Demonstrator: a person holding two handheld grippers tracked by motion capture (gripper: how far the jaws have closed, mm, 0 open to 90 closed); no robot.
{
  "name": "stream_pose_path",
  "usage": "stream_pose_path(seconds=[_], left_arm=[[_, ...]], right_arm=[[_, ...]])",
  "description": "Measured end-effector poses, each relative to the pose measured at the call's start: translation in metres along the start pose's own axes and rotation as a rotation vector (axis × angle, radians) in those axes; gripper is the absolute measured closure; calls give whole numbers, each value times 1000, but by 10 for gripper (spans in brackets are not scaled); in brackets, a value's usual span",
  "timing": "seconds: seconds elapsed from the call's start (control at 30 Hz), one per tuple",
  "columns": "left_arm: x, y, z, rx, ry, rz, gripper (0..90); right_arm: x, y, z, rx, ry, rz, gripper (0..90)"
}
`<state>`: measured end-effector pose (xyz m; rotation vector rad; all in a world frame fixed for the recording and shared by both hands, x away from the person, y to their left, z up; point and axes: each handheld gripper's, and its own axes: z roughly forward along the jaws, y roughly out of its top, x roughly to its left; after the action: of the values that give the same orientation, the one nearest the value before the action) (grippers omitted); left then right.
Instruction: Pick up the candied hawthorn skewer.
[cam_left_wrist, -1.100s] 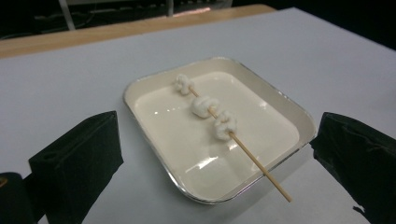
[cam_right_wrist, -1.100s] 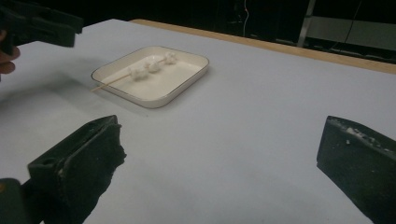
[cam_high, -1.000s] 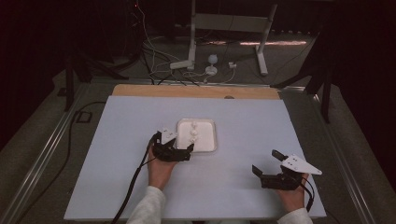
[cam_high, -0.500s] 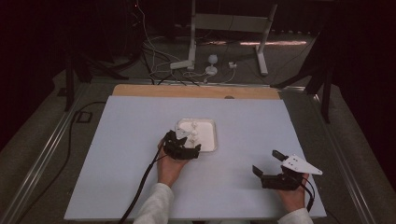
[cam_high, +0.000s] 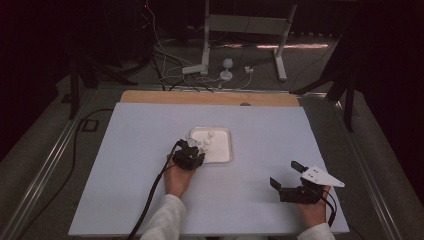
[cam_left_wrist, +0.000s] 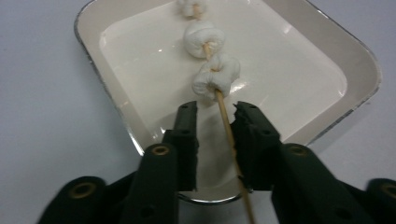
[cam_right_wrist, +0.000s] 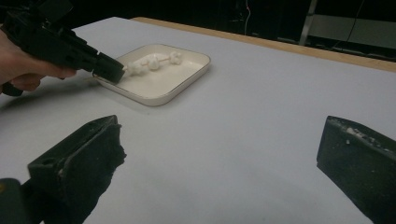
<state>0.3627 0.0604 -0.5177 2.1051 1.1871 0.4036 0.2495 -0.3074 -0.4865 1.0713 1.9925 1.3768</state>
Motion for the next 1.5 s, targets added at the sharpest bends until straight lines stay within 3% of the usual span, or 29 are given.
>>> stream_pose_path(seconds=[0.17, 0.5, 0.7, 1.03, 1.5], left_arm=[[3, 5, -1, 53, 5, -12, 878], [9, 6, -4, 74, -23, -45, 896], [10, 3, -10, 50, -26, -49, 897], [14, 0, -28, -30, -75, -70, 896], [22, -10, -63, -109, -116, -30, 894]], right_arm=[[1, 0, 1, 5, 5, -2, 0], [0, 0, 0, 5, 6, 3, 0], [1, 0, 1, 6, 10, 1, 0], [1, -1, 2, 8, 12, 3, 0], [0, -1, 3, 15, 2, 12, 0]])
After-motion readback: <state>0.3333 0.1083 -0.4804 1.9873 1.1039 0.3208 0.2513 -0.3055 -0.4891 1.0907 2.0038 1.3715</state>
